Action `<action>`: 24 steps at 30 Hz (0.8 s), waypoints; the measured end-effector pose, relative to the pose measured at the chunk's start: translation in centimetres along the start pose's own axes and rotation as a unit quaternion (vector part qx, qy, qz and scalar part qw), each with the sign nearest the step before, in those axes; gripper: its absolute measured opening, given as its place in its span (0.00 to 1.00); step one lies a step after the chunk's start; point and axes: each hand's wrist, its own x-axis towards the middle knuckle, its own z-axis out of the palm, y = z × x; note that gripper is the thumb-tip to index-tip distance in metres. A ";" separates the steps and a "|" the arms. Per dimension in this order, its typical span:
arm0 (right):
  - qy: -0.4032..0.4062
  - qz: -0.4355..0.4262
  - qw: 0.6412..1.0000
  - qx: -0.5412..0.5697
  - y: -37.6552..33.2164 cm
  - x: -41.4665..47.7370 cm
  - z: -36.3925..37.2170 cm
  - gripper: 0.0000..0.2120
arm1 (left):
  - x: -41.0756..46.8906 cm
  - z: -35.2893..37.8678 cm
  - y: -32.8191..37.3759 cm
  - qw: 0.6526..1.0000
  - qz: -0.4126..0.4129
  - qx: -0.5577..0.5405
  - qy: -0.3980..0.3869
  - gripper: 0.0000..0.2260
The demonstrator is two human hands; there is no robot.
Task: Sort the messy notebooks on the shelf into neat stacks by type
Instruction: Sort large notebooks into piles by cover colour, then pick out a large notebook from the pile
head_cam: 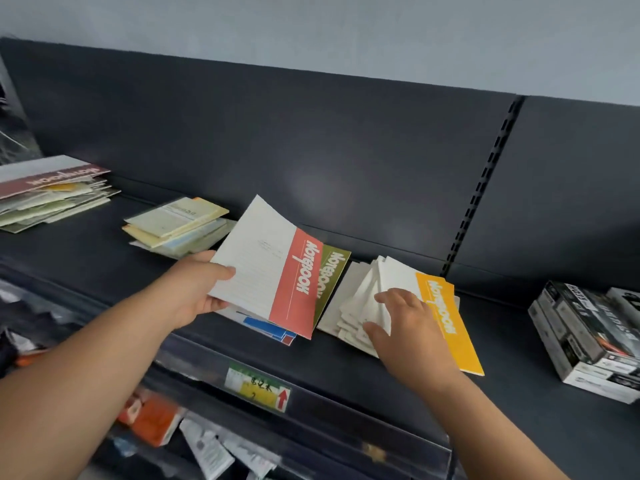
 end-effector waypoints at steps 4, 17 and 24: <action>0.000 -0.016 1.000 -0.005 -2.7 0.2 0.7 0.23 | 2.2 -1.0 0.3 0.985 0.035 0.169 -0.005 0.21; -0.005 -0.073 0.997 -0.039 -22.0 1.9 7.5 0.24 | 2.9 -15.6 -0.6 0.822 0.233 0.520 -0.021 0.31; -0.006 -0.137 0.990 -0.045 -34.6 3.5 11.7 0.25 | 2.6 -31.4 -0.4 0.744 0.232 0.619 0.097 0.32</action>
